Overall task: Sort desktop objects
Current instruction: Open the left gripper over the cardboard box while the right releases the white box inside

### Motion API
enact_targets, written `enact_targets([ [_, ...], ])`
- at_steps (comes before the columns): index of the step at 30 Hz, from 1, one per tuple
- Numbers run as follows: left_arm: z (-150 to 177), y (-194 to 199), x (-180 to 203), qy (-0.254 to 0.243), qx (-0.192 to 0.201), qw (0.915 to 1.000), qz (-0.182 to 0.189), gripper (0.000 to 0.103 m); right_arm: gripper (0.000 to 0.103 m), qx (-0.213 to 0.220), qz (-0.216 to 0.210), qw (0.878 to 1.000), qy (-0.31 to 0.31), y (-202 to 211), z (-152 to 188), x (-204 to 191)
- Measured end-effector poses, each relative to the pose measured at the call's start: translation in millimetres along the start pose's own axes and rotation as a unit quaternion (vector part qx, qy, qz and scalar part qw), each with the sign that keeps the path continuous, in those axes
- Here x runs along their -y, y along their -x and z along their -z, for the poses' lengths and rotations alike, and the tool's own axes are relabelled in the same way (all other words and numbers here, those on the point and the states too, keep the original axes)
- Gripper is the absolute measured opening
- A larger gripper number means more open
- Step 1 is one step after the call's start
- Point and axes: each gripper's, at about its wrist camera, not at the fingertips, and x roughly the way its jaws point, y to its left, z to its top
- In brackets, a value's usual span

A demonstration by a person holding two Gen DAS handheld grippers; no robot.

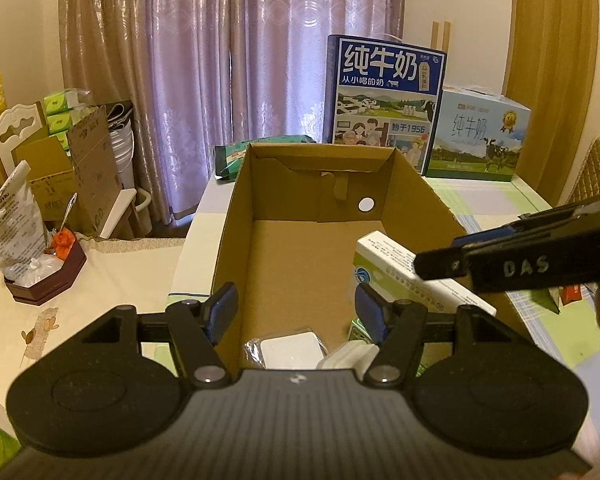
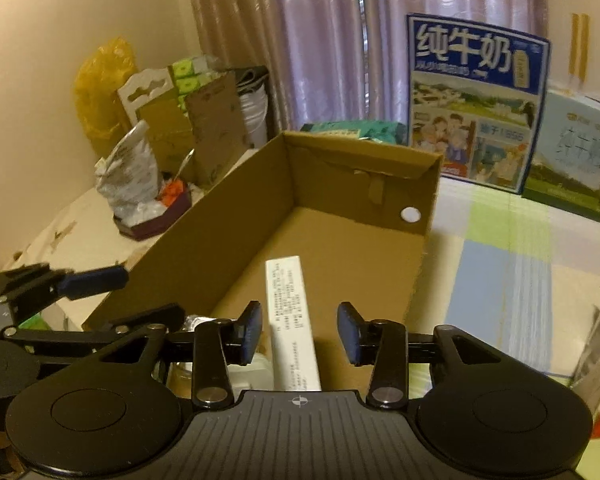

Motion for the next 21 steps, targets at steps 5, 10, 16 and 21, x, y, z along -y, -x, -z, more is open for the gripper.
enact_targets([
  [5,-1.7,8.7,3.3,0.000,0.005,1.0000,-0.001,0.061,0.053,0.017,0.007,1.000,-0.024,22.4,3.7,16.8],
  [10,-4.8,21.8,13.9,-0.006,0.011,0.9999,0.001,0.062,0.061,0.040,0.018,0.998,-0.036,55.8,10.8,31.7],
  [16,-4.3,36.5,32.5,-0.015,0.015,0.9997,0.006,0.064,0.070,0.046,0.033,0.998,-0.039,92.4,30.3,50.6],
  [21,-5.9,46.3,53.4,-0.026,0.016,0.9994,0.014,0.065,0.075,0.042,0.047,0.996,-0.056,116.1,53.2,74.8],
])
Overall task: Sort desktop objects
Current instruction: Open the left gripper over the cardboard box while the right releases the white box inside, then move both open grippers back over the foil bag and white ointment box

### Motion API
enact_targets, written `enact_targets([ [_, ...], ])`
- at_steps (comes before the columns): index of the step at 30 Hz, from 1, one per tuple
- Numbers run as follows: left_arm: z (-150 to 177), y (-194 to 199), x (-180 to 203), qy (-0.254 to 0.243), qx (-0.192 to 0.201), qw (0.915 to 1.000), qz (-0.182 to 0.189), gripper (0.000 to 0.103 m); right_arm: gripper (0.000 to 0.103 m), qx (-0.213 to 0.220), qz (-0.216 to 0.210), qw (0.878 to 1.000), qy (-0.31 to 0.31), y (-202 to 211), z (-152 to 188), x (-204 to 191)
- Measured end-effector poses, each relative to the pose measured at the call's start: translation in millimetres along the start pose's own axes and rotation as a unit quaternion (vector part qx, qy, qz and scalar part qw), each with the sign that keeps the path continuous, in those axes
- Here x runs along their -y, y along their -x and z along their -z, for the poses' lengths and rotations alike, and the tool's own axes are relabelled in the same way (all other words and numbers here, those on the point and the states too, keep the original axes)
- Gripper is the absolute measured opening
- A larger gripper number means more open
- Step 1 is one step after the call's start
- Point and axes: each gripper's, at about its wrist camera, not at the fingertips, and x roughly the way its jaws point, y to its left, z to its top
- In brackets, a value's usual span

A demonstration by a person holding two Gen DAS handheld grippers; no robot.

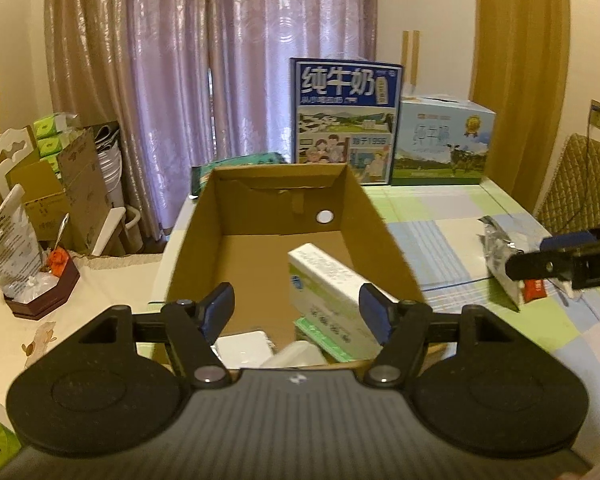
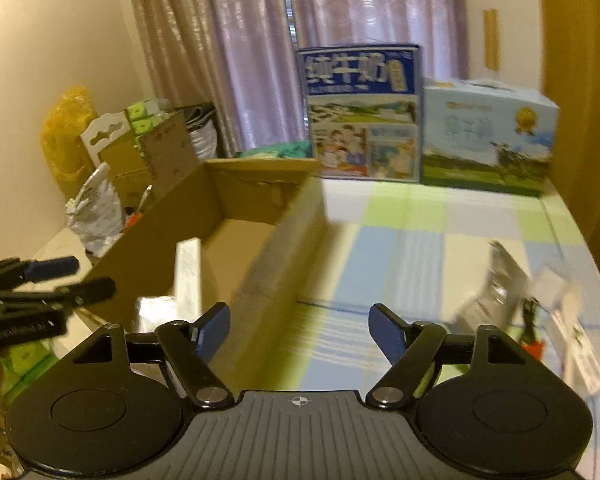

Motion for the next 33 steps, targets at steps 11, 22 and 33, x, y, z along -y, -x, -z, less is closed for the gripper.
enact_targets([
  [11,-16.1,4.4,63.2,-0.038,0.008,0.9988,0.029,0.076,0.084,0.003,0.038,0.998,-0.053,47.7,30.7,74.8],
  [22,-22.7,-5.3,127.0,-0.068,0.009,0.9949,0.073,0.086,0.093,0.011,0.078,0.992,-0.094,83.1,50.1,134.5],
  [33,-17.5,-18.5,169.4,-0.082,0.000,0.9898,0.116,0.097,0.101,0.010,0.112,0.987,-0.113,92.8,68.0,171.6],
])
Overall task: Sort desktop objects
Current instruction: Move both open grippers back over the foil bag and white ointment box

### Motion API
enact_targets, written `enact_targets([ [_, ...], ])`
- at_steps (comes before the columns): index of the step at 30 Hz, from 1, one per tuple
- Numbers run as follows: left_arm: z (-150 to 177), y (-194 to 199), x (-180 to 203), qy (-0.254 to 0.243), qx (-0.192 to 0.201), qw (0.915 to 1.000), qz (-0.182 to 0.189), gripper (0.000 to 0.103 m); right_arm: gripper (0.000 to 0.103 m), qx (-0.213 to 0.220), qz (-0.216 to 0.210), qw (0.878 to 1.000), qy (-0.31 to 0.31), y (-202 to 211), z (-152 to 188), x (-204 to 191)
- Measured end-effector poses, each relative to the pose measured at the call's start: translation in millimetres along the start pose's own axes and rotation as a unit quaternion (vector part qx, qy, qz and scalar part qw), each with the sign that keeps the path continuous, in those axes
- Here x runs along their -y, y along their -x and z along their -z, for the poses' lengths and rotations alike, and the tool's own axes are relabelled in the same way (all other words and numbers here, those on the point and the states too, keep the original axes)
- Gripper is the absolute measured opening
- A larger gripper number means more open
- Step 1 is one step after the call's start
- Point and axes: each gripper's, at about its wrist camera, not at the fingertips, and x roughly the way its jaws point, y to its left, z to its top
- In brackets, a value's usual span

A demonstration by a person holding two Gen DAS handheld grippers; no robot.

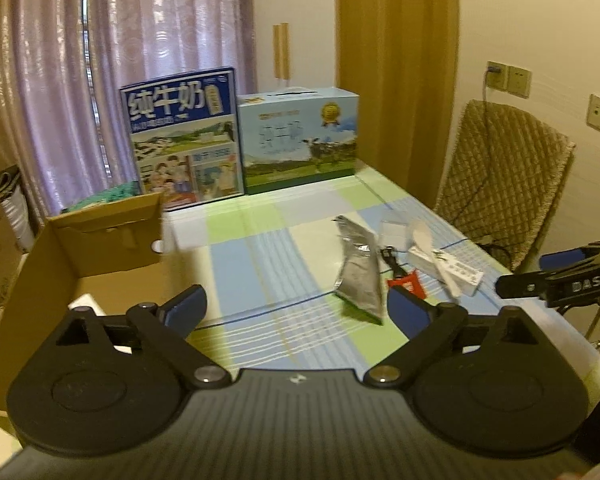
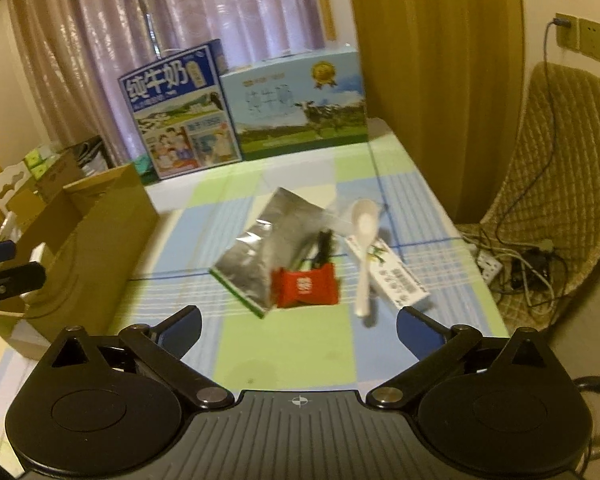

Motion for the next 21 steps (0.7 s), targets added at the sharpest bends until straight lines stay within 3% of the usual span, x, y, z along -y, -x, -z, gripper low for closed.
enact_targets([
  [21,18.6,-60.2,39.0,-0.026,-0.058,0.9974,0.033,0.099,0.101,-0.033,0.026,0.999,-0.025,-36.4,13.7,40.5],
])
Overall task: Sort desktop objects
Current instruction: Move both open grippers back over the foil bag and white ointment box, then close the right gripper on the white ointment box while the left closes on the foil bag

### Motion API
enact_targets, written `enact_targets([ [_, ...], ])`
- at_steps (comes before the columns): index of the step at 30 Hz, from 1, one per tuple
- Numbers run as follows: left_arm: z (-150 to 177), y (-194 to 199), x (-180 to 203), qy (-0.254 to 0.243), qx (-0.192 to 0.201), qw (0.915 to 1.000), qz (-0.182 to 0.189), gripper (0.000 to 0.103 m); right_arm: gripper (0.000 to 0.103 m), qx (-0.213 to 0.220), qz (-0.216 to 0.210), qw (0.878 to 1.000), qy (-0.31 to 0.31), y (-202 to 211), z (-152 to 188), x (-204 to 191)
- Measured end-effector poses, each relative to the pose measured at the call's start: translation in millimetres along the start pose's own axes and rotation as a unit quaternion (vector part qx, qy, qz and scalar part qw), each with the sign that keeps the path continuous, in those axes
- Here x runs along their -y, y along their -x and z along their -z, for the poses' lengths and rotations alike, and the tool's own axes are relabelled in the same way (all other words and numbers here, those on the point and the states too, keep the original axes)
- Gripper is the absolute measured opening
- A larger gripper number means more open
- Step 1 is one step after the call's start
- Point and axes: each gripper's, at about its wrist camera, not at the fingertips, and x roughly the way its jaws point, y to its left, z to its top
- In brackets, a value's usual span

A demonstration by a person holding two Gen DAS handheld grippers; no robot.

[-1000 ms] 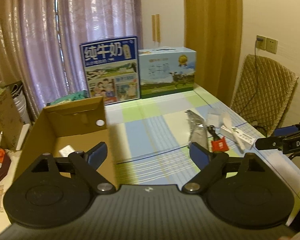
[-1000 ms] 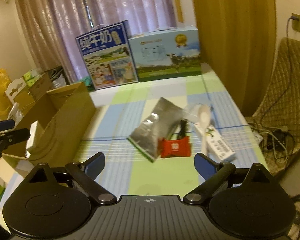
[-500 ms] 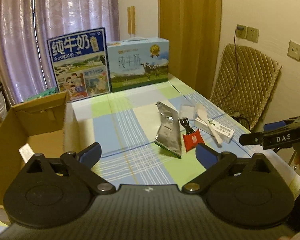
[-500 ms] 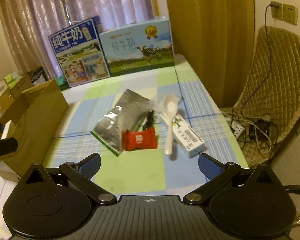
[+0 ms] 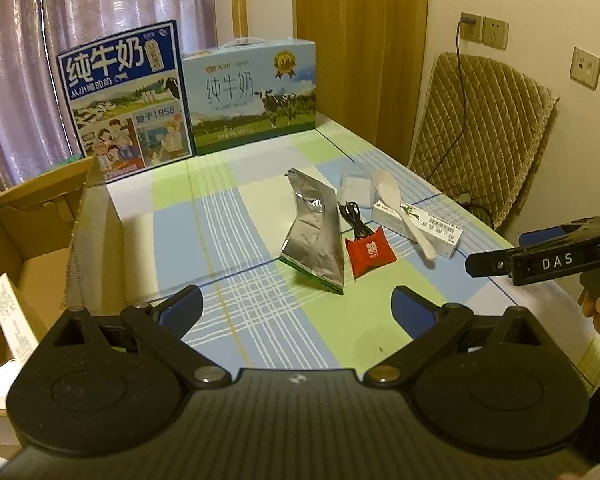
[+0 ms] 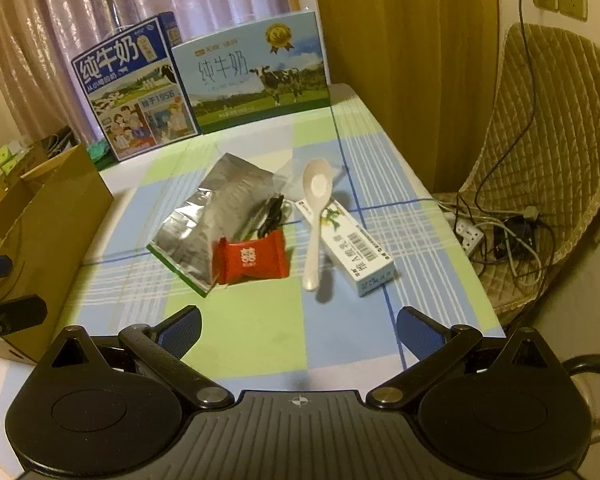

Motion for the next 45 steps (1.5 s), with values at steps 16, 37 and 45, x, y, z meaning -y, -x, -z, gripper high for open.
enact_targets([
  [16,-9.0,-56.1,16.4,-0.023,-0.026,0.9994,0.006,0.099,0.101,-0.009,0.027,0.998,0.048,-38.8,-7.8,29.2],
  [37,-36.1,-149.6,13.2,-0.027,-0.039,0.9988,0.009,0.095,0.063,-0.038,0.023,0.996,0.080,-107.6,-28.1,55.5],
  [45,-46.2,-186.0,10.9,-0.015,-0.052,0.9983,0.019,0.085,0.059,-0.038,0.020,0.995,0.088,-120.6,-31.5,51.1],
])
